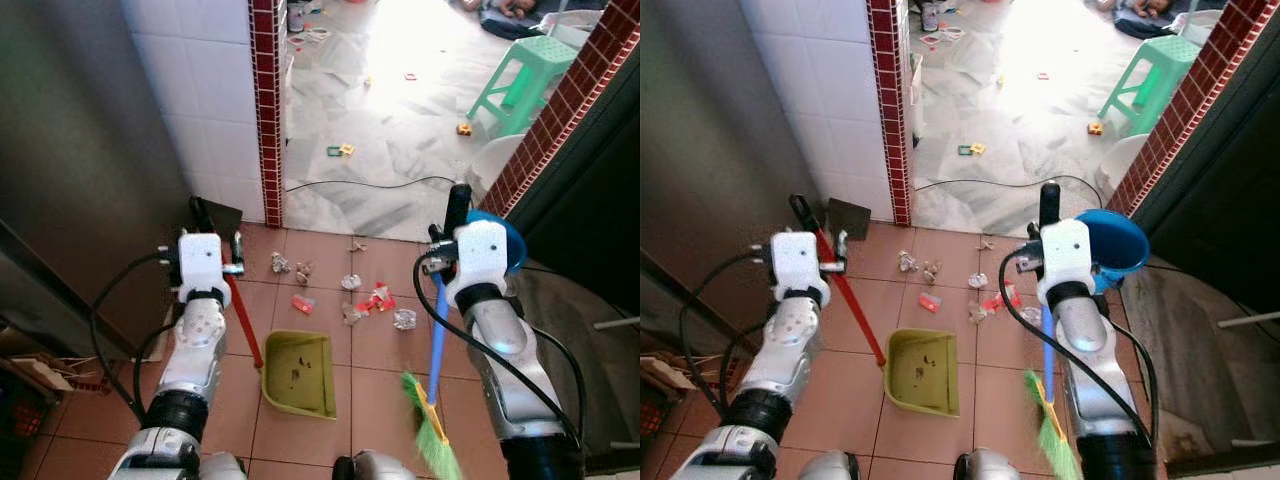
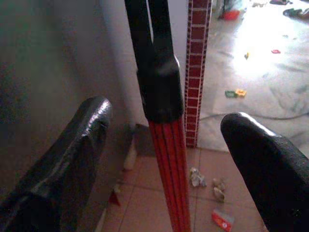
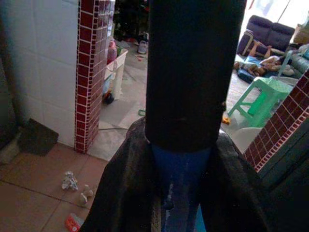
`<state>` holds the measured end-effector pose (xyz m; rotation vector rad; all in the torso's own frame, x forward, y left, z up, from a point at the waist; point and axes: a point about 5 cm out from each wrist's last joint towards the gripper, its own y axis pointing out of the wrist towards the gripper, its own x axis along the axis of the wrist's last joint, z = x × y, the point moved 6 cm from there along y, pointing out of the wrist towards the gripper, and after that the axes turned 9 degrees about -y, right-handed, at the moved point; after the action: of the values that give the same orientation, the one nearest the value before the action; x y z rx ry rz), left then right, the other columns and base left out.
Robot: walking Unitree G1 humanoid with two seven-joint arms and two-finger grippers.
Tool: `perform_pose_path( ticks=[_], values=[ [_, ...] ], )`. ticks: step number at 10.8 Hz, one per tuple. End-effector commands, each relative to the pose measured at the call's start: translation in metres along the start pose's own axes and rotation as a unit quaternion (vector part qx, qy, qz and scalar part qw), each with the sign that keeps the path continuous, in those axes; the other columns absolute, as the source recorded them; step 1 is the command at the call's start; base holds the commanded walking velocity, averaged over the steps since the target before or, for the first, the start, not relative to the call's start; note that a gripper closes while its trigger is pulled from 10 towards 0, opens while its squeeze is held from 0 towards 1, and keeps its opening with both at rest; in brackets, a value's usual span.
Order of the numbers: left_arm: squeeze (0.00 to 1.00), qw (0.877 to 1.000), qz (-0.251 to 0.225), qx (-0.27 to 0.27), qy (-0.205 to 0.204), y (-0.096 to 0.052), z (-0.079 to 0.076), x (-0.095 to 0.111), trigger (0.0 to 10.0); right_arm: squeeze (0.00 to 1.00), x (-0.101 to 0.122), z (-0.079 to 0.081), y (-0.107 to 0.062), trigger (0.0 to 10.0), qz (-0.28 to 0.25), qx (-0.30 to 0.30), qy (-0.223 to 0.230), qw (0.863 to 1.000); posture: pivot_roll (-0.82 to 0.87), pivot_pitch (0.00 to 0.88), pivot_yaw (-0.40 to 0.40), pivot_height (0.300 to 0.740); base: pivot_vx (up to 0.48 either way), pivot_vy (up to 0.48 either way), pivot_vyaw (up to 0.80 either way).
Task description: Sweep floor
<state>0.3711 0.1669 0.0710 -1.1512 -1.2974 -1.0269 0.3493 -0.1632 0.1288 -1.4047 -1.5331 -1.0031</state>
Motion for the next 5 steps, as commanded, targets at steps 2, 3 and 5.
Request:
perform_pose_path(
  ticks=[2,3,5],
  values=[
    [0.00,1.000,0.016,0.014,-0.021,-0.018,0.012,-0.006,10.0,0.00,0.016,0.003,0.012,10.0,-0.030,-0.003,0.005,1.000,-0.05,0.038,-0.041,0.740,0.000,0.000,0.00],
    [0.00,1.000,0.016,-0.005,-0.024,-0.028,0.008,-0.005,10.0,0.00,0.018,0.005,0.014,10.0,-0.034,0.000,0.006,0.999,-0.05,0.025,-0.044,0.740,0.000,0.000,0.00],
    [0.00,0.998,0.030,-0.047,-0.037,-0.044,-0.002,0.004,10.0,0.00,0.025,0.010,0.026,10.0,-0.049,0.011,0.005,0.999,-0.02,0.000,-0.051,0.740,0.000,0.000,0.00]
  ],
)
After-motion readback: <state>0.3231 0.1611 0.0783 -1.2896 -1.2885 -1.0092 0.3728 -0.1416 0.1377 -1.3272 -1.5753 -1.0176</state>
